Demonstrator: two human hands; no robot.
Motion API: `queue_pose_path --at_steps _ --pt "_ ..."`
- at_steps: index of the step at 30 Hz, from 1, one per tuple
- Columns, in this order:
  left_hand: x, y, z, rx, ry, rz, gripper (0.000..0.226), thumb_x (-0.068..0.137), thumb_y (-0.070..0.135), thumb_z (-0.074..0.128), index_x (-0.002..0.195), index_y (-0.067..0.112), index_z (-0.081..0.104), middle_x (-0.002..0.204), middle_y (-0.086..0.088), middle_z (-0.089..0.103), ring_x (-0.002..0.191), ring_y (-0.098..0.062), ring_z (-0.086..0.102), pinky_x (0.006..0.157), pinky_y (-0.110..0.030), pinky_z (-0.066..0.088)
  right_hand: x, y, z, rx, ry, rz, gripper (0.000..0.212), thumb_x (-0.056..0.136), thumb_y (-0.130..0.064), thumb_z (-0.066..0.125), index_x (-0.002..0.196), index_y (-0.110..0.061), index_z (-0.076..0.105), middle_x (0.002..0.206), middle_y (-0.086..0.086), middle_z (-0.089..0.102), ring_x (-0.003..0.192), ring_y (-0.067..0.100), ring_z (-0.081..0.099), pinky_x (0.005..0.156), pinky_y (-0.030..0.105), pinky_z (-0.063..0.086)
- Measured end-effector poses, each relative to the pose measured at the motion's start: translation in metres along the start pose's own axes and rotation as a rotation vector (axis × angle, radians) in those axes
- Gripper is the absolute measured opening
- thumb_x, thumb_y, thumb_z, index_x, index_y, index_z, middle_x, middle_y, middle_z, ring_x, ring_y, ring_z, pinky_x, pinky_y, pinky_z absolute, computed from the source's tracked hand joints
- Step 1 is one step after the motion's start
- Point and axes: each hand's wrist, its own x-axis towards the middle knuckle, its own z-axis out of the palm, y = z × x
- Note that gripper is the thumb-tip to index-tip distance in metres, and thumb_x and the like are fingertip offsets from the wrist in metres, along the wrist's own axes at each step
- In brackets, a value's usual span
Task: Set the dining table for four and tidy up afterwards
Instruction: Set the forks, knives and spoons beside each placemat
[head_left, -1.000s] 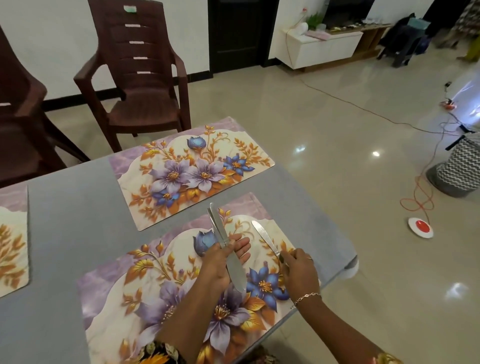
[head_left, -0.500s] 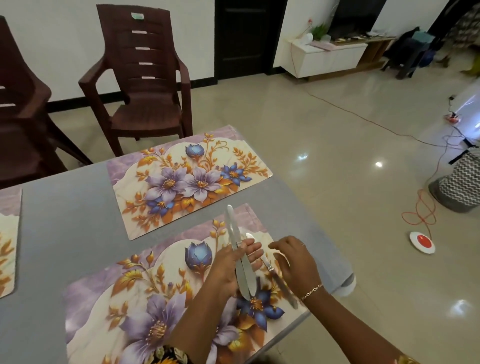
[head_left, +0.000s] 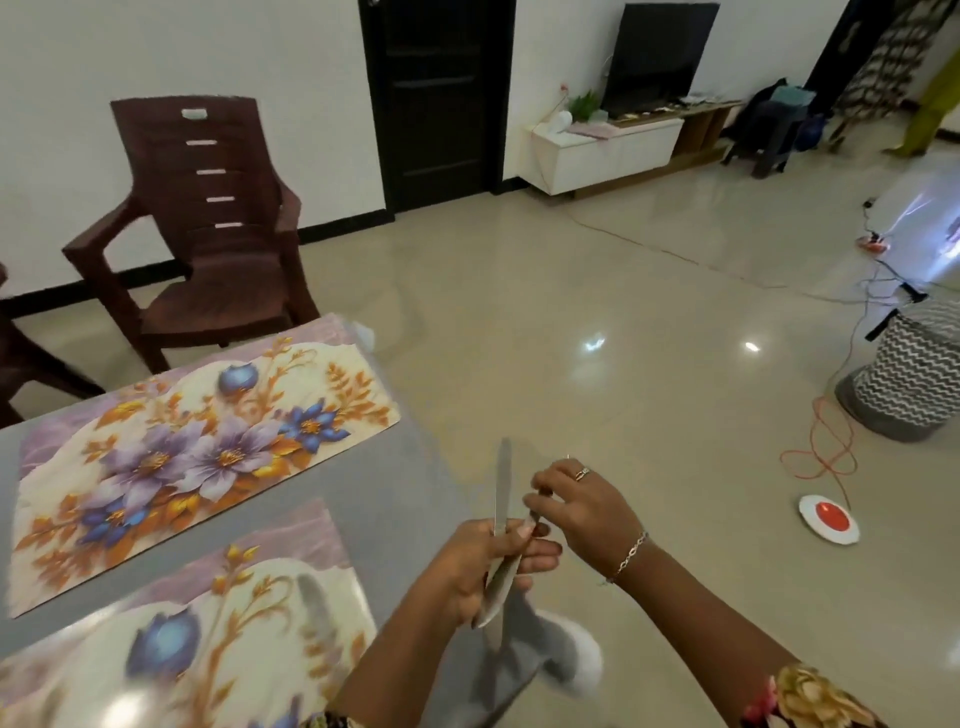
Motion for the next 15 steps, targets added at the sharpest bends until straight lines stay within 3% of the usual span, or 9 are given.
queue_pose_path --at_steps 5,8,10,12,15 --pt "0.059 0.016 0.109 0.041 -0.077 -0.055 0.03 0.101 0.015 0.035 0.096 -0.002 0.06 0.076 -0.01 0.063 0.064 -0.017 0.062 0.052 -0.02 0.046 -0.061 0.105 -0.046 -0.067 -0.021 0.091 0.024 0.072 -0.001 0.051 0.064 -0.017 0.067 0.069 -0.003 0.061 0.072 0.017 0.049 0.058 0.026 0.044" --pt "0.093 0.03 0.152 0.085 -0.031 -0.041 0.031 0.099 0.011 0.038 0.09 -0.004 0.064 0.084 -0.02 0.068 0.068 -0.023 0.068 0.054 -0.025 0.052 -0.088 0.158 -0.069 -0.12 -0.083 0.232 0.023 0.058 -0.003 0.064 0.061 -0.025 0.067 0.065 -0.009 0.059 0.068 0.015 0.054 0.068 0.027 0.031" --pt "0.113 0.041 0.169 0.112 0.008 -0.032 0.027 0.097 0.01 0.043 0.089 -0.004 0.065 0.089 -0.023 0.068 0.071 -0.025 0.07 0.056 -0.026 0.055 -0.101 0.187 -0.076 -0.074 -0.142 0.325 0.021 0.056 -0.008 0.066 0.06 -0.028 0.067 0.06 -0.011 0.055 0.069 0.01 0.046 0.068 0.024 0.027" --pt "0.139 0.055 0.18 0.074 0.039 -0.02 0.023 0.095 0.01 0.046 0.089 -0.004 0.063 0.091 -0.023 0.066 0.07 -0.024 0.071 0.057 -0.027 0.056 -0.108 0.215 -0.08 -0.01 -0.176 0.42 0.015 0.058 -0.013 0.068 0.06 -0.028 0.068 0.057 -0.01 0.053 0.067 0.008 0.039 0.063 0.02 0.025" --pt "0.183 0.075 0.189 -0.034 0.121 0.014 0.022 0.097 0.009 0.042 0.092 -0.003 0.061 0.083 -0.017 0.07 0.067 -0.023 0.072 0.054 -0.027 0.057 -0.109 0.256 -0.074 0.219 -0.228 0.732 0.01 0.078 -0.011 0.066 0.079 -0.019 0.074 0.067 -0.003 0.057 0.075 0.014 0.051 0.063 0.022 0.032"
